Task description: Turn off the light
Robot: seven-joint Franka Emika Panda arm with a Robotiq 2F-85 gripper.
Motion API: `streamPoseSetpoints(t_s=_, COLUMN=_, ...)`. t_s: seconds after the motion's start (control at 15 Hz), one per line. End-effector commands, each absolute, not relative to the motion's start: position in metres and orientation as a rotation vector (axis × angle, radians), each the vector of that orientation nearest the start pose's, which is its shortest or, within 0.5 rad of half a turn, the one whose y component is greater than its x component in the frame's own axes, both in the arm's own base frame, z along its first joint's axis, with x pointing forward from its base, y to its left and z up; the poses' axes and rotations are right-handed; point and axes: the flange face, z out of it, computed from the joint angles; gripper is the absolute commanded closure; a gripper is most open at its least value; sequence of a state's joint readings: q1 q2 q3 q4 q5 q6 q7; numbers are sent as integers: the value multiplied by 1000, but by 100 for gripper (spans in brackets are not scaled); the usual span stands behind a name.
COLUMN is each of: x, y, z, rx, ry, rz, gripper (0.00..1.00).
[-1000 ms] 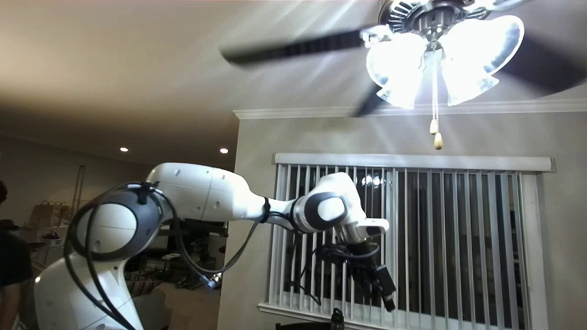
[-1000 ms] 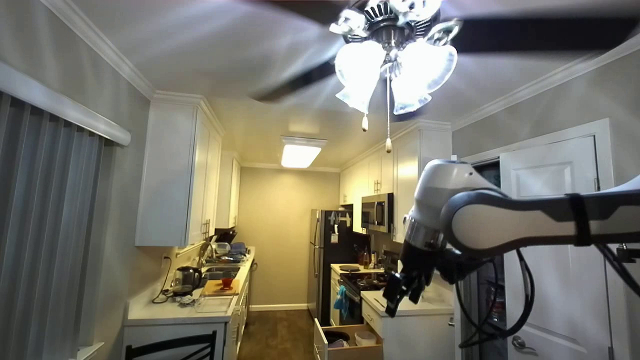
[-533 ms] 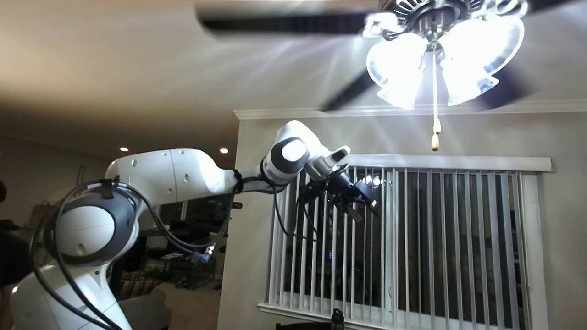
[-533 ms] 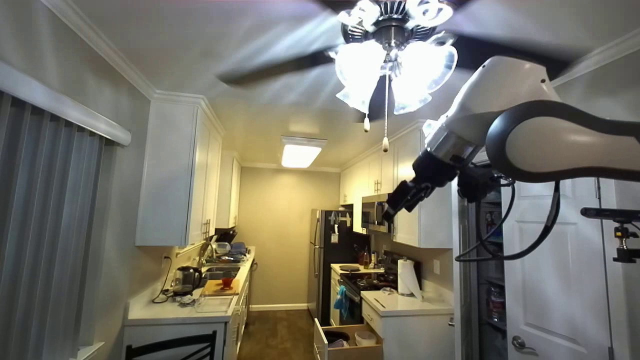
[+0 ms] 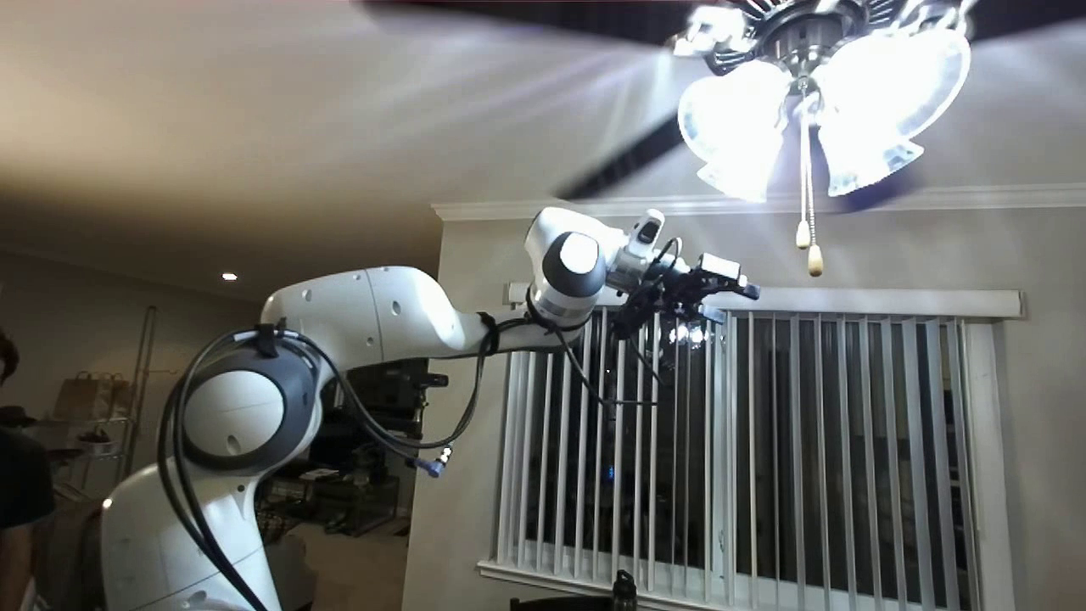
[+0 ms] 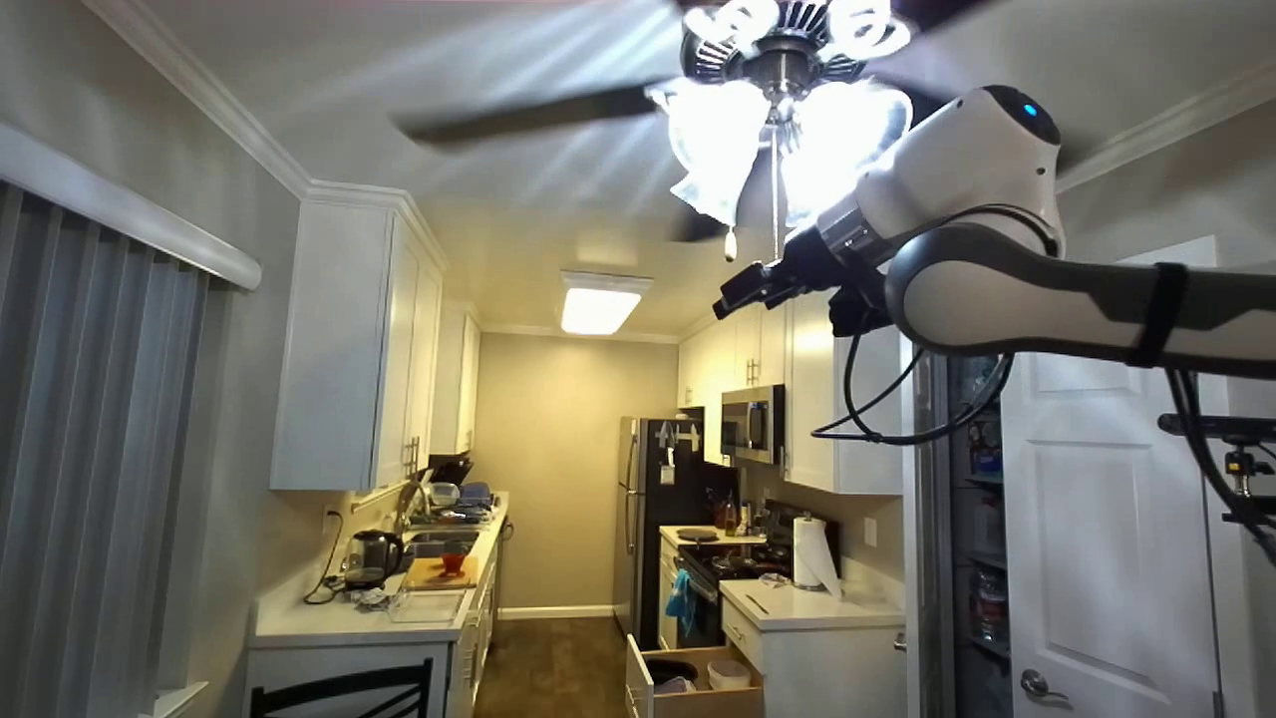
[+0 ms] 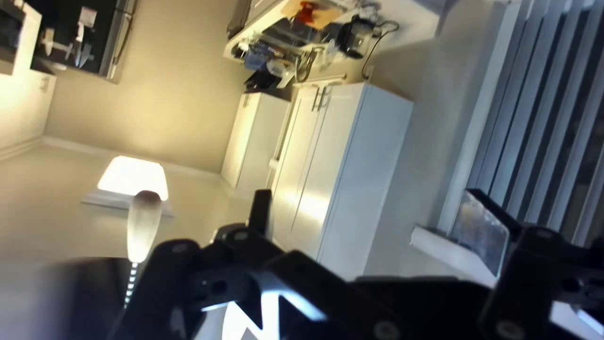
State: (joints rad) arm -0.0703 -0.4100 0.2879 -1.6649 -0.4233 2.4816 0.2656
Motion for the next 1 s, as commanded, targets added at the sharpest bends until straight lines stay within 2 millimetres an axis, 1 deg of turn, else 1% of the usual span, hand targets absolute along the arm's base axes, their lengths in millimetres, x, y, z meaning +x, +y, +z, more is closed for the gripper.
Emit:
streamPoseSetpoints(t_s=0.0, x=423, y=135, z=912, rx=-2520, ry=-117, rz=-2239, gripper=0)
streamPoseSetpoints(t_s=0.07, x=420, y=136, z=903, rx=-2602, ry=-165, rz=-2148, gripper=0)
streamPoseSetpoints(t_s=0.13, x=422, y=133, z=907, rx=-2569, ry=-146, rz=-2184, gripper=0)
streamPoseSetpoints(t_s=0.27, x=424, y=131, z=910, rx=-2554, ry=-135, rz=-2197, gripper=0)
streamPoseSetpoints(t_s=0.53, x=420, y=136, z=910, rx=-2562, ry=-148, rz=-2199, gripper=0)
streamPoseSetpoints(t_s=0.67, x=417, y=129, z=916, rx=-2596, ry=-71, rz=-2213, gripper=0)
streamPoseSetpoints(t_s=0.93, x=406, y=98, z=946, rx=-2626, ry=185, rz=-2306, gripper=0)
